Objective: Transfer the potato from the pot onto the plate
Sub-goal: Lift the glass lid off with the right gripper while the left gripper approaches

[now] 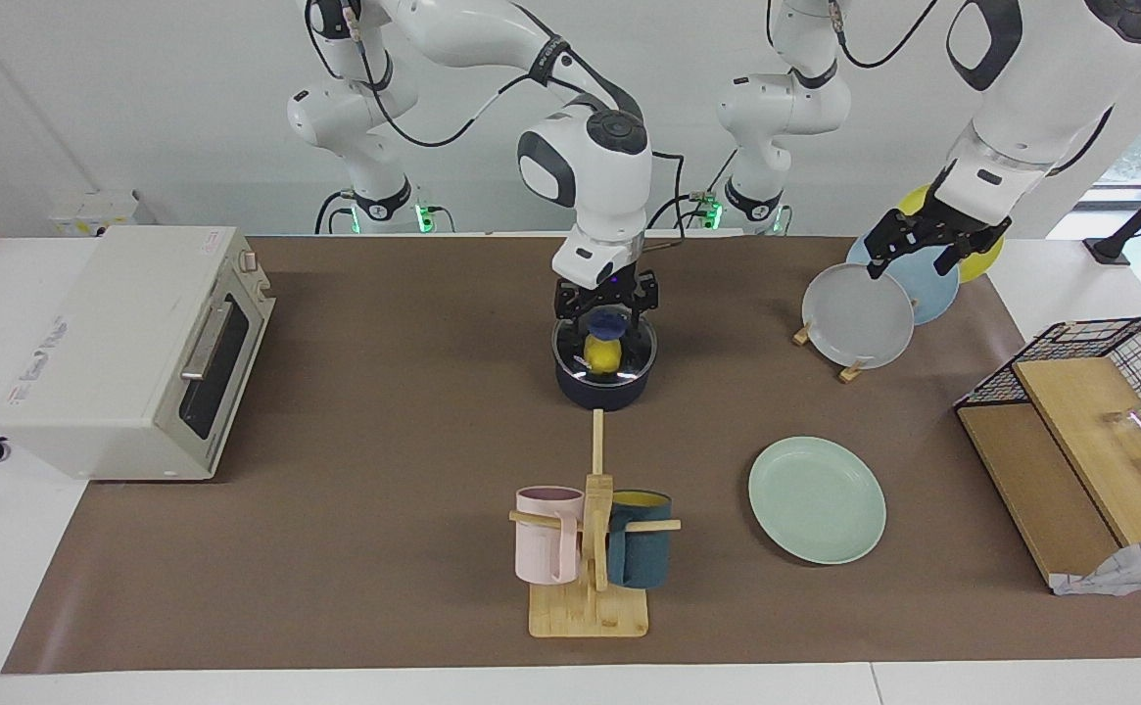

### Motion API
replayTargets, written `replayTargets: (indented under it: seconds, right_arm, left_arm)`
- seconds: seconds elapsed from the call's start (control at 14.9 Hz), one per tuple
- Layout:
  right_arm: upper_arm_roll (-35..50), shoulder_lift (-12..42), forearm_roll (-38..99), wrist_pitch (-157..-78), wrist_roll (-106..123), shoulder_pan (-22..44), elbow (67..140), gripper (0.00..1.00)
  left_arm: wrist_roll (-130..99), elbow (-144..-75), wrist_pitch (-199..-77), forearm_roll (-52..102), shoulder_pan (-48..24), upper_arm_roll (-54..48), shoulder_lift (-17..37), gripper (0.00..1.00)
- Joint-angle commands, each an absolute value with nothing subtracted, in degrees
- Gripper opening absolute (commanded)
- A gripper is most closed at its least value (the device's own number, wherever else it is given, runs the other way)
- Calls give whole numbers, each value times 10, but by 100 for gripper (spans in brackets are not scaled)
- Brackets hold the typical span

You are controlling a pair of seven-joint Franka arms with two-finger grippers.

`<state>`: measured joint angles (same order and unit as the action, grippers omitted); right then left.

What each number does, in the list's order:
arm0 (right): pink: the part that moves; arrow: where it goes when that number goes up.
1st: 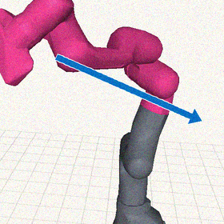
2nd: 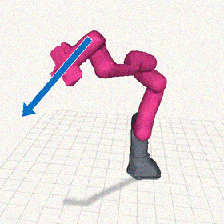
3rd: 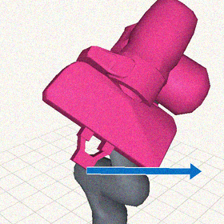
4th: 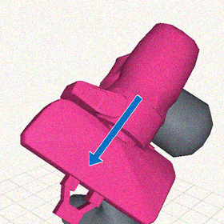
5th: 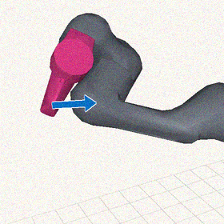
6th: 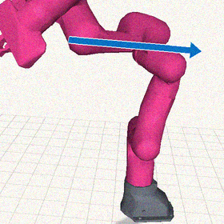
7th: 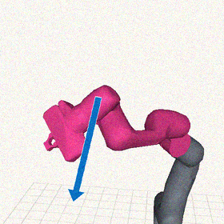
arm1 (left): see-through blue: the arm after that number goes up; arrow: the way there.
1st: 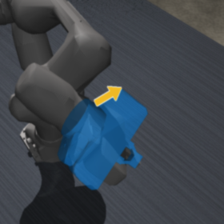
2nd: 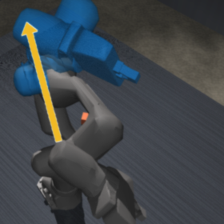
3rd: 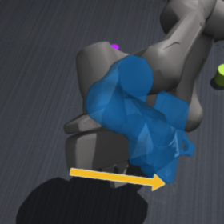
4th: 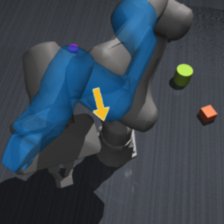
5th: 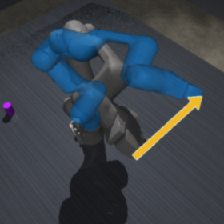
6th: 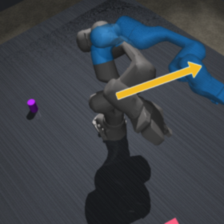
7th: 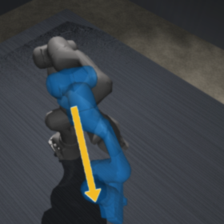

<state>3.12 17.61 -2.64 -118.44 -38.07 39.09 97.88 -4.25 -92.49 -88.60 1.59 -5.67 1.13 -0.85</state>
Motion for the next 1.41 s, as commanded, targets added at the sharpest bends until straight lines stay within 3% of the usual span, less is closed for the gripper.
replayTargets:
  seconds: [0.0,0.2,0.34,0.6,0.8,0.87,1.14,1.34]
  right_arm:
    - [32,152,-33,-1206,-373,392,1021,100]
    - [32,152,-33,-1207,-373,392,1021,98]
    - [32,152,-33,-1207,-372,392,1021,88]
    - [33,153,-33,-1207,-367,392,1019,45]
    - [33,156,-33,-1205,-366,390,1007,22]
    - [32,157,-33,-1199,-365,387,995,18]
    - [29,157,-29,-1148,-283,340,948,18]
    - [29,153,-26,-1141,-164,276,952,18]
  left_arm:
    - [-39,-934,-889,8,-54,9,-17,100]
    - [-39,-934,-887,8,-54,9,-17,100]
    - [-39,-934,-889,8,-54,9,-18,100]
    - [-39,-934,-889,8,-54,9,-17,100]
    - [-40,-934,-889,8,-58,9,-17,100]
    - [-40,-934,-890,8,-60,9,-17,100]
    - [-40,-934,-905,7,-62,4,-16,100]
    - [-47,-952,-908,8,-112,3,-22,100]
